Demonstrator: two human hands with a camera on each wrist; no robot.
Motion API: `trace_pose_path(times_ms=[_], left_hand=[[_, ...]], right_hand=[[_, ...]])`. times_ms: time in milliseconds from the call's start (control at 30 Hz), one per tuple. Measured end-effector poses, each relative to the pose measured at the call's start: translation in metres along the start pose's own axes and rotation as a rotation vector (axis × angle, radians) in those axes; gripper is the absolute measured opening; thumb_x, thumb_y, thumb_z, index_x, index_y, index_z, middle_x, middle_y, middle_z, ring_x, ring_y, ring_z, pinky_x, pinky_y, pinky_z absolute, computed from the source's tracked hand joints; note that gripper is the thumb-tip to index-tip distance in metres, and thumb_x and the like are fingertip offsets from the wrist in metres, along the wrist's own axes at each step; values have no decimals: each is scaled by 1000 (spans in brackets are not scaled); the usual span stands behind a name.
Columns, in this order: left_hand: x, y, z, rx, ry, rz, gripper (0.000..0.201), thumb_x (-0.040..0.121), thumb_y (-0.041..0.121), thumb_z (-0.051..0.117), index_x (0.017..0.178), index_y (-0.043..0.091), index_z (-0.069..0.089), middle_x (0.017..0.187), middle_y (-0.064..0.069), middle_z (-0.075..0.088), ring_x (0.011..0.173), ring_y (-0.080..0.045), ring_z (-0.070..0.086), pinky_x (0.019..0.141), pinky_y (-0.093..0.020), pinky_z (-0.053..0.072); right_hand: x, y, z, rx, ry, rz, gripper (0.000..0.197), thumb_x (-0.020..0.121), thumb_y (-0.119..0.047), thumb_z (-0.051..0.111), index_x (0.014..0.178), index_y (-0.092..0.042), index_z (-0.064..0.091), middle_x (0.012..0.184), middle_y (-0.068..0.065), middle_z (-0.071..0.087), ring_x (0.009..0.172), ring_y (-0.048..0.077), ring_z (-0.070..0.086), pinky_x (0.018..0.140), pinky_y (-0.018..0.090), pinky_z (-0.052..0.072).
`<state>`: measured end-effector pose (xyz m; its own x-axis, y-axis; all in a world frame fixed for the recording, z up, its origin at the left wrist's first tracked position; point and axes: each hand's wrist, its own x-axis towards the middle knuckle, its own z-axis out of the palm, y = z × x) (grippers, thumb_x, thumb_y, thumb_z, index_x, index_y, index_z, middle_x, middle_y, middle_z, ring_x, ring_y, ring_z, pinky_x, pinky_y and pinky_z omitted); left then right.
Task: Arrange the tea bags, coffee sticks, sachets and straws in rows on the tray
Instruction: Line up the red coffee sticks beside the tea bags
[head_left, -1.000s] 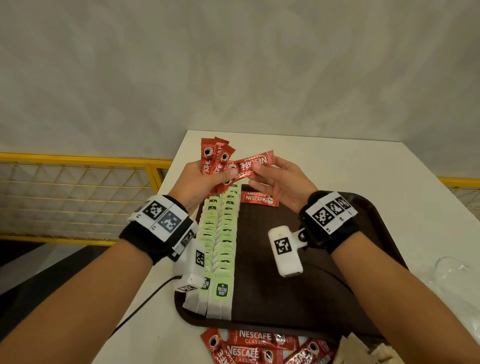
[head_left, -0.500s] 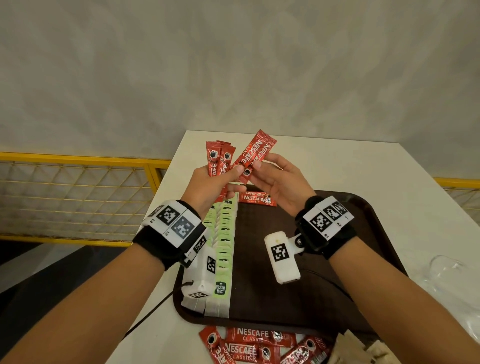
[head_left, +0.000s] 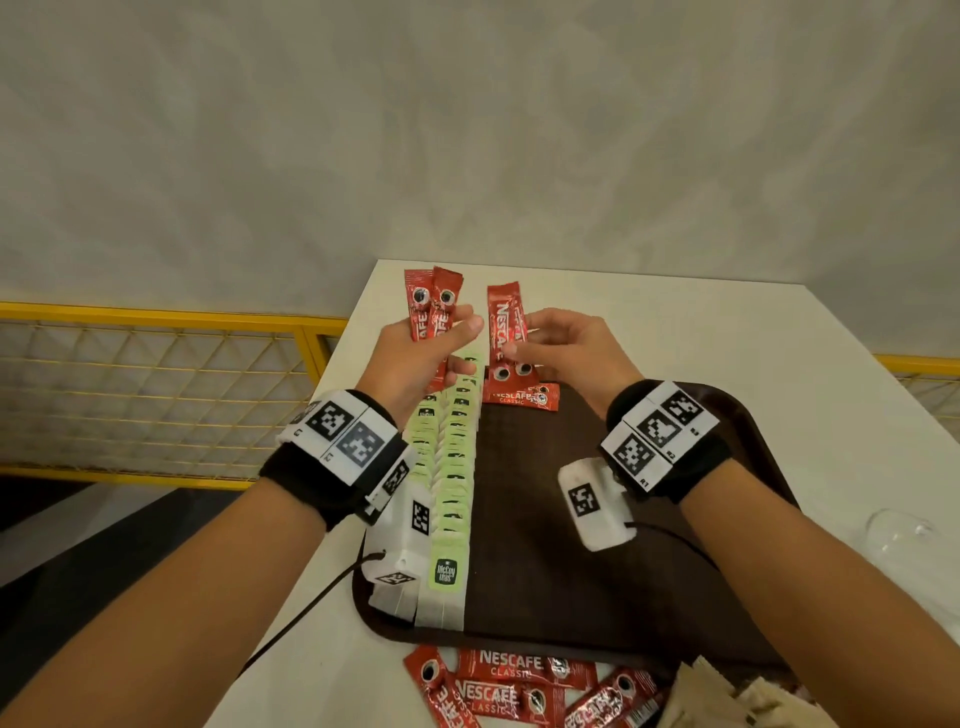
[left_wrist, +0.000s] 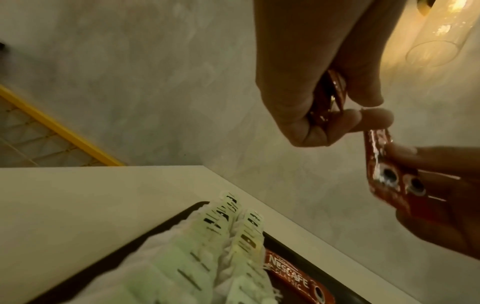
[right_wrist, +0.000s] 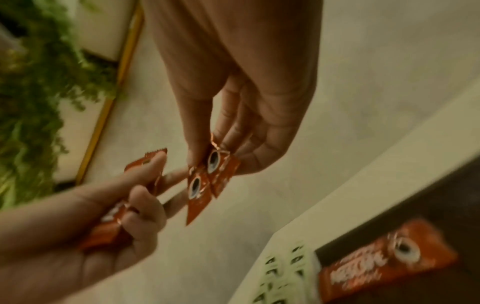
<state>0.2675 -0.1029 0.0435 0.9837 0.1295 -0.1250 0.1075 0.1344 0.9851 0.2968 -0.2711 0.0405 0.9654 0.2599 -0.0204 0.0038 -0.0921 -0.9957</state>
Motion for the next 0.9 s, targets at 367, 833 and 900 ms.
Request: trace_pose_path(times_ms=[367,833,900], left_hand=[[7,-3,16,-266,42,-121,12,83,16,70,91,9,64,73,-6,65,55,-10,59,49,-19,47],[10,-11,-14,-256,75,-128,9,85,15,66,93,12,62,95,-7,65,59,-8,62,50,-16,49],[10,-11,-22,-268,90,-112,8,85,15,66,91,14,61,95,-6,64,57,-7,62,50,-16,49]], right_hand=[[-2,6,7,-159,-44,-90,29,75,-8,76,98,-16,60,86,7,70,75,20,67,73,31,57],[27,23,-36,-230,-107,172,17,78,-2,71,86,-14,63,90,10,65,77,18,65,66,24,59],[33,37,-43,-299,-112,243,17,77,2,70,83,-13,62,88,13,62,72,17,63,59,20,57]])
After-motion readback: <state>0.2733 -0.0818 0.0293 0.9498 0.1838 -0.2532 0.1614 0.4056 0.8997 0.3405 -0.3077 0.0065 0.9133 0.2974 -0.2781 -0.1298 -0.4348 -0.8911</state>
